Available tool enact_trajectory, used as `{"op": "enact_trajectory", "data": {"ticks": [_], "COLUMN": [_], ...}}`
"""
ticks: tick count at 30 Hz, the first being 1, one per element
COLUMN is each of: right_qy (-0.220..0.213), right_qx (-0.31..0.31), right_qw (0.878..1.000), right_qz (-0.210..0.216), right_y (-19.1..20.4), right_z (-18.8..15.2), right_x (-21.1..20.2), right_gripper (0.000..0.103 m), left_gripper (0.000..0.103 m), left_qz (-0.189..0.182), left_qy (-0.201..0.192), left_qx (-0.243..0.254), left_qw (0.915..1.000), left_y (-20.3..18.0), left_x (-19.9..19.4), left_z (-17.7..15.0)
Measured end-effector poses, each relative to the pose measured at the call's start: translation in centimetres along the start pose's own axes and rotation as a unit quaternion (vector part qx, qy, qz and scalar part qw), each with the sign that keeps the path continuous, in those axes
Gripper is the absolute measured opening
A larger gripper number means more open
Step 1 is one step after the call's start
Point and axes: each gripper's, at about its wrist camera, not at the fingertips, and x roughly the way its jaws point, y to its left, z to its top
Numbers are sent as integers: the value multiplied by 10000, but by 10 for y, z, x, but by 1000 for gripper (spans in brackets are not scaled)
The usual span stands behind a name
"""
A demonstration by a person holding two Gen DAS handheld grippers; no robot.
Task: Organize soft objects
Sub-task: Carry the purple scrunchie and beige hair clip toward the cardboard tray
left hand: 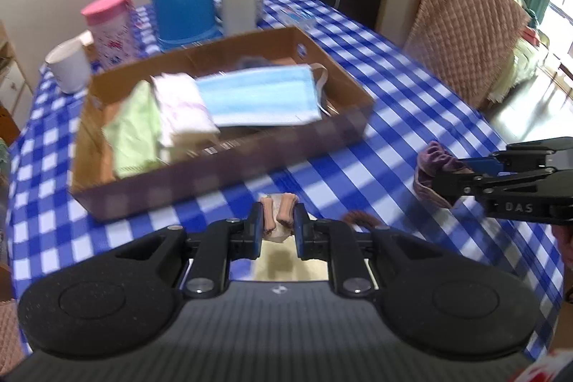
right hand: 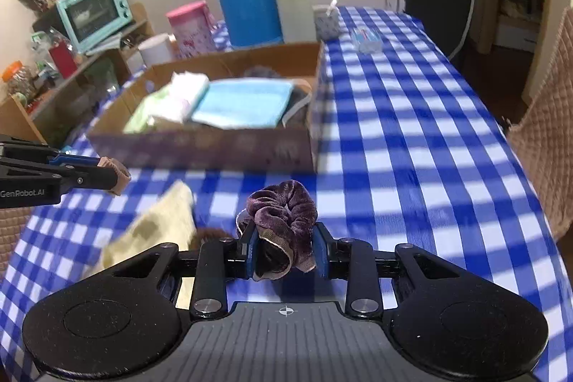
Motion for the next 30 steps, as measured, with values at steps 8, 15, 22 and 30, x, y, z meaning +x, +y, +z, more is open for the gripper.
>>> {"op": "enact_trajectory", "data": {"ticks": [8,15,22,30], "right_qy": [-482,-727,-651,-523], "right_qx": [-252,-315,-203,-140], "right_qw": [9984,9967,9975,9985], "right_qz": [135,182,171,13], "right_y": [5,3,-5,-16], "right_z": [60,113,145,159], "right_x": [16,51,89,120], "right_gripper": [32,32,32,32], "left_gripper": [16,16,17,22], "left_qz": [508,961,1216,1381], "left_qy": [-365,-507,-444,-232], "left_qx": [-111,-133,-201,-168], "left_qw": [9980,9940,9914,9900], "left_y": [42,83,122,151], "left_x": [-3,15,53,102], "left_z": [35,75,110,129]}}
